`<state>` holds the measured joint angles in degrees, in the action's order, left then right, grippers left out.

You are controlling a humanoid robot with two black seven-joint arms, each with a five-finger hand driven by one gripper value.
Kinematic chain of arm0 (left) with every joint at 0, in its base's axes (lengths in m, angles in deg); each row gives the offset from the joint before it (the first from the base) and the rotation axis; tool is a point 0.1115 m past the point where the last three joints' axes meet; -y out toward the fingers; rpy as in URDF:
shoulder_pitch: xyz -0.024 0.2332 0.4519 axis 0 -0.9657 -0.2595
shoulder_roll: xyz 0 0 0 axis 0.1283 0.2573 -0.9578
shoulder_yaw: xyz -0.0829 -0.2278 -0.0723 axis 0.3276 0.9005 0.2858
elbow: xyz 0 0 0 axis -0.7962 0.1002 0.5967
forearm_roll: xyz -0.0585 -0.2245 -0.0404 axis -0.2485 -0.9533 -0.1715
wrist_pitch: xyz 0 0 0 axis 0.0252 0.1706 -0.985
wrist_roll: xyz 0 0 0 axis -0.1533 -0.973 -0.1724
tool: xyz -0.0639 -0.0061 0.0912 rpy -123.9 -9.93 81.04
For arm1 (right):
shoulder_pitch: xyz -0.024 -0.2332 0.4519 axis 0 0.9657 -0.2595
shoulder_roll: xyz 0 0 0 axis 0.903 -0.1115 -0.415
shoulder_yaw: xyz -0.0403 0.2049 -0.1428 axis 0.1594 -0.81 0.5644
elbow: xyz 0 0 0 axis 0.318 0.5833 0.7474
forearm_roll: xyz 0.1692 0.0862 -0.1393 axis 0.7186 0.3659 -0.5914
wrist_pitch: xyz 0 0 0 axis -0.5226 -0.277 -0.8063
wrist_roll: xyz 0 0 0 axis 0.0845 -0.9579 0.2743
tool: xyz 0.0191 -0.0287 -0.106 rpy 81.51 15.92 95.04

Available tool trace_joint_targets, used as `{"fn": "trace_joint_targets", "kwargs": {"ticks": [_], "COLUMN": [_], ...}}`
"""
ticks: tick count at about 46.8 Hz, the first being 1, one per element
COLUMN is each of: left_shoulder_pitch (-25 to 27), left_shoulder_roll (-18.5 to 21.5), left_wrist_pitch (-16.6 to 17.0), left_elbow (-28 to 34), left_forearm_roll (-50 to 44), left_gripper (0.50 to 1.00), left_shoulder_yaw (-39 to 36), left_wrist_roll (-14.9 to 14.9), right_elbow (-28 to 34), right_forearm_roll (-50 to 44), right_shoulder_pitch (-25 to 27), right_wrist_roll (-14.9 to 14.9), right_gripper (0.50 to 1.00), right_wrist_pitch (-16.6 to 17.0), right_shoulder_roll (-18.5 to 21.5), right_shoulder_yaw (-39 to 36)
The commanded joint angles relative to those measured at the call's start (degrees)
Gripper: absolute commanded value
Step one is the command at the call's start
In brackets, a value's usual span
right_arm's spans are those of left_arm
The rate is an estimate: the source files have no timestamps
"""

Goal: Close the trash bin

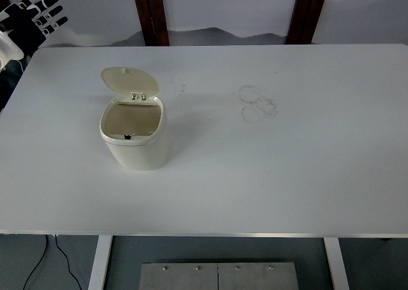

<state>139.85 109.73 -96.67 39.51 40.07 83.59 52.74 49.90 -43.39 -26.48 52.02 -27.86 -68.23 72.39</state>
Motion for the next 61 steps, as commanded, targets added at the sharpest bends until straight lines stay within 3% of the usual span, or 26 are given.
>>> {"fn": "trace_joint_targets", "kwargs": {"ticks": [1,14,29,53,61], "left_shoulder_pitch": [3.2,15.5,25.8,38.3,42.7], "left_shoulder_roll": [0.7,1.8,1.8,1.9,1.6], "left_wrist_pitch": [-0.1,-0.8,-1.0,-7.0,-10.4], "left_elbow": [0.7,3.6,8.4,14.9,16.7], "left_forearm_roll": [0.0,0.0,1.2,9.6,12.0], "left_gripper": [1.0,1.0,1.0,1.0,1.0], "left_shoulder_yaw": [-4.5,-20.9,-35.0,-51.7,-56.5], "left_wrist_roll": [-1.5,-3.7,-5.8,-7.9,-9.0], "right_elbow": [0.0,0.0,0.0,0.0,0.0], "right_forearm_roll": [0.0,0.0,0.0,0.0,0.0], "right_shoulder_pitch": [0.0,0.0,0.0,0.0,0.0], "right_wrist_roll": [0.0,0.0,0.0,0.0,0.0], "right_gripper": [0.995,0.995,0.995,0.995,0.995], "right_wrist_pitch": [0.0,-0.1,-0.1,0.0,0.0], "right_shoulder_roll": [0.0,0.0,0.0,0.0,0.0], "right_shoulder_yaw": [0.0,0.0,-0.1,0.0,0.0]}}
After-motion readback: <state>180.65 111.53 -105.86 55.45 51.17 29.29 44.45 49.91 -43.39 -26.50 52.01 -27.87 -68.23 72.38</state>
